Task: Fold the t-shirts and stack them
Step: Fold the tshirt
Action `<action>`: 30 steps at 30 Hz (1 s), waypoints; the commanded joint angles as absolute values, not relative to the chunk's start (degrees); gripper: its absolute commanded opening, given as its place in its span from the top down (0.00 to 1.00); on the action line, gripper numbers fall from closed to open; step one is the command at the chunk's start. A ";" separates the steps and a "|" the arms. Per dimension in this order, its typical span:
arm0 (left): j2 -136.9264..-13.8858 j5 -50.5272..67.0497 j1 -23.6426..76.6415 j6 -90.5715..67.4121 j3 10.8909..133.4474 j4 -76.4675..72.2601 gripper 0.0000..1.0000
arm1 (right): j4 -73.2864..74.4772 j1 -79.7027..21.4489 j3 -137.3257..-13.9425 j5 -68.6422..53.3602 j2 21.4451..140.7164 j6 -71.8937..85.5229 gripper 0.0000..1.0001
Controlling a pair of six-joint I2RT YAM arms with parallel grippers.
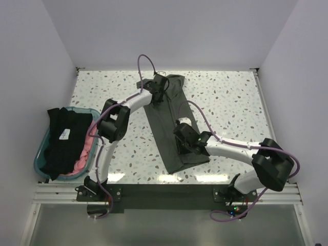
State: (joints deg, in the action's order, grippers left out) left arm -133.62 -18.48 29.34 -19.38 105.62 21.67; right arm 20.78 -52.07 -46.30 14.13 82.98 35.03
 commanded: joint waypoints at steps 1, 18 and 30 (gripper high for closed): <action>-132.54 -18.19 29.62 -19.42 106.26 18.55 0.85 | 18.37 -52.65 -45.27 12.66 82.62 33.31 0.65; -124.54 -19.42 29.53 -21.62 100.02 12.22 1.00 | 19.25 -56.16 -43.42 10.81 83.05 32.25 0.63; -122.34 -20.39 28.92 -22.68 98.61 10.81 1.00 | 19.60 -58.45 -43.77 11.34 84.11 32.61 0.63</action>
State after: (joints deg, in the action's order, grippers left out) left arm -126.04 -18.96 29.28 -21.69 99.29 14.11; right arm 20.53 -57.74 -43.64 10.87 83.37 33.12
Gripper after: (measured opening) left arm 0.020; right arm 0.371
